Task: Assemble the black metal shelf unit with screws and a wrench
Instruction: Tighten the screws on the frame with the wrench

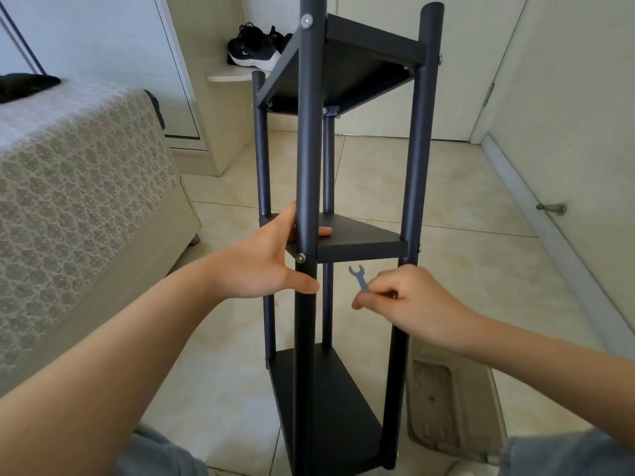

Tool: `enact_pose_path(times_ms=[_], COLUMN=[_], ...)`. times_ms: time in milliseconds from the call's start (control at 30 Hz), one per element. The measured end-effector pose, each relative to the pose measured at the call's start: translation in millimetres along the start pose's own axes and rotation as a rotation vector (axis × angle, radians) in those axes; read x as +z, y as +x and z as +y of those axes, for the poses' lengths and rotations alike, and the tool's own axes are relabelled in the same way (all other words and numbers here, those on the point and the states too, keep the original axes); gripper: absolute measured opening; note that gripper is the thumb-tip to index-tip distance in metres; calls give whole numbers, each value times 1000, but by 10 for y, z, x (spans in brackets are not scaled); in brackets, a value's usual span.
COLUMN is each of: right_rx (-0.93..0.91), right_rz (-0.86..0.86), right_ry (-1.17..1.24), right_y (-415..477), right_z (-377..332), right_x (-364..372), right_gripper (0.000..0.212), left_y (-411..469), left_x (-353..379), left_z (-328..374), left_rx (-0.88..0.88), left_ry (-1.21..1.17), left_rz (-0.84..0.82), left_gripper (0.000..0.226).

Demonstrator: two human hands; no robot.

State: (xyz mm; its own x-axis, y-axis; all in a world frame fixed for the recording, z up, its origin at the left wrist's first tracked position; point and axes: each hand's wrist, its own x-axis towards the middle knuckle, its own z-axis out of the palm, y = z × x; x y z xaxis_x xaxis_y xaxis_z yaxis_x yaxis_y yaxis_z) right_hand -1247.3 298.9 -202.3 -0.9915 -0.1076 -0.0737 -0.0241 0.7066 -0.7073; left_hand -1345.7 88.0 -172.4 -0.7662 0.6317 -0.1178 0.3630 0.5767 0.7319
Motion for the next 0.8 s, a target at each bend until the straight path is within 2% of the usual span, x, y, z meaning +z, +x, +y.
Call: enact_pose_path(times_ms=[200,367,533,800], right_rx=[89,87,89,7], right_rz=[-115,-73,-15,-28], right_ry=[25,173,178,161], right_y=[75,135,223,365], right_z=[26,-27,-29,-183], right_x=[179,283,262,319], right_gripper=[25,22,23,29], left_y=[22,50,37,-18], left_x=[42,13,-36,-82], left_z=[58,58,35,2], left_rx=[30,37,32,1], left_ry=[60,63,55,21], left_rz=[20,20,29,20], left_gripper=[104,100,94,96])
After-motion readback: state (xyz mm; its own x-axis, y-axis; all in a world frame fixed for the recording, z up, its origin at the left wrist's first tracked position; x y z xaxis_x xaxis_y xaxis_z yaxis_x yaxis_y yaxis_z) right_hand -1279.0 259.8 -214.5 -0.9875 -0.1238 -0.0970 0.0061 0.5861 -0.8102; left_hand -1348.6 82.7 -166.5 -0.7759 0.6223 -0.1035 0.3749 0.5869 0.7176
